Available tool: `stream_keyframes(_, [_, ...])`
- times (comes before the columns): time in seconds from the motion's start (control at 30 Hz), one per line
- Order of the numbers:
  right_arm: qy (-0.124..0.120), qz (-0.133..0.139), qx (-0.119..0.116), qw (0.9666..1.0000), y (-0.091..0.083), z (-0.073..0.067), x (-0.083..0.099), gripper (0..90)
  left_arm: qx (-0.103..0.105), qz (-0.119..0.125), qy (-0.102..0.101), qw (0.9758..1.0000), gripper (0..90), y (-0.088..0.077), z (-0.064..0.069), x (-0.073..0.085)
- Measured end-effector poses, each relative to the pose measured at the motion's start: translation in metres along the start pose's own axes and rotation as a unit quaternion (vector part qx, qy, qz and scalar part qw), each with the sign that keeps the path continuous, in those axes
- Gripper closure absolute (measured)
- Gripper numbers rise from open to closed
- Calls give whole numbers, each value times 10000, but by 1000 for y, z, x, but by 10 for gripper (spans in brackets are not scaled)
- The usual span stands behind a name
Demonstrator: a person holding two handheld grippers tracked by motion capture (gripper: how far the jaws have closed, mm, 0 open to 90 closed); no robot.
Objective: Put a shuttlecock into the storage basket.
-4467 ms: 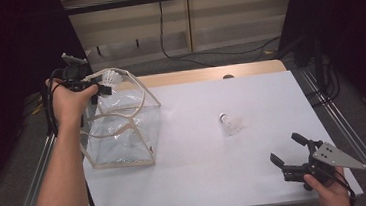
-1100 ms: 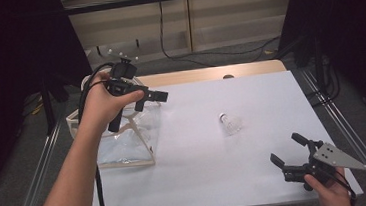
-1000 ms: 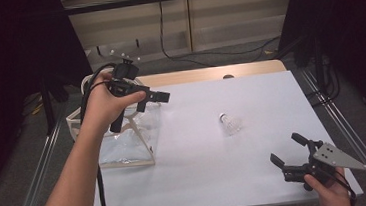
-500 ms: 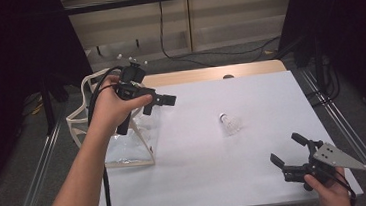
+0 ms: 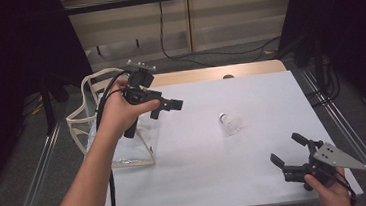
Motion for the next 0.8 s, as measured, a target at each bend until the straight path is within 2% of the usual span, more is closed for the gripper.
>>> stream_keyframes(0.8, [10,-1,-2,10000,0,0,0,13,122,-53,164,9998,43,25,6,14])
Point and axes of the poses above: each handheld gripper's, and its own axes: y roughly forward along the jaws, x roughly out of its underside, z roughly to its right, the point moved 4 cm from there along y, roughly forward along the jaws, and after that the axes turned 4 degrees about -y, right-handed, at the moved point
